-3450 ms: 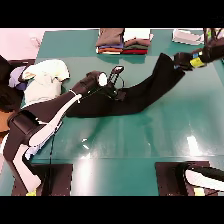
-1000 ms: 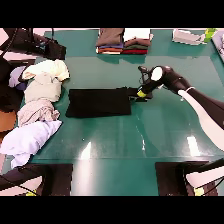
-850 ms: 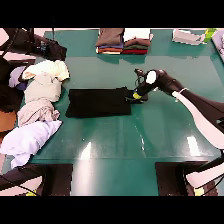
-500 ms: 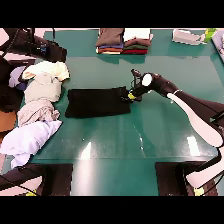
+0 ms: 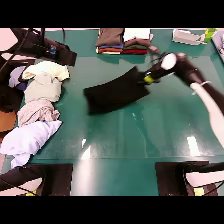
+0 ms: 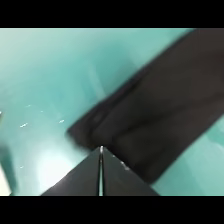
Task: Fold the shirts.
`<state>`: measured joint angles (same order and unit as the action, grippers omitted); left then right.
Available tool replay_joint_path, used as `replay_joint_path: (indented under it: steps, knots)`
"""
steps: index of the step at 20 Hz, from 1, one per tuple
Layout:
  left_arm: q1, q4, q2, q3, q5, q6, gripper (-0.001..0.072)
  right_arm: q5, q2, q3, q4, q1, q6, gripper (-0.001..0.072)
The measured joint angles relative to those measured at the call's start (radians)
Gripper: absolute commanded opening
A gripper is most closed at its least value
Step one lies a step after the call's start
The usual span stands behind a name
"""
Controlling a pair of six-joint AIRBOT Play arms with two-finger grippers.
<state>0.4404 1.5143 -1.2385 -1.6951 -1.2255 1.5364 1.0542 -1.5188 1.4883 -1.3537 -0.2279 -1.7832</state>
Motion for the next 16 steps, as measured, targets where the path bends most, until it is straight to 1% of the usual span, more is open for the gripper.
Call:
replay_joint_path:
  steps: [4, 9, 13, 16]
  knots:
    - [0.028, -0.002, 0.000, 0.000, 0.002, 0.000, 0.0024, 0.089, 0.113, 0.018, -0.104, 0.242, 0.016, 0.0017]
    - [0.038, -0.003, 0.000, 0.000, 0.003, 0.005, 0.0024, 0.145, 0.213, -0.003, -0.154, 0.617, 0.048, 0.0016]
    - [0.039, -0.003, 0.000, 0.000, 0.006, 0.018, 0.0024, 0.149, 0.297, -0.131, -0.165, 0.887, 0.048, 0.0016]
    - [0.039, -0.004, 0.000, 0.000, 0.012, 0.027, 0.0023, 0.129, 0.378, -0.270, -0.167, 1.036, 0.032, 0.0016]
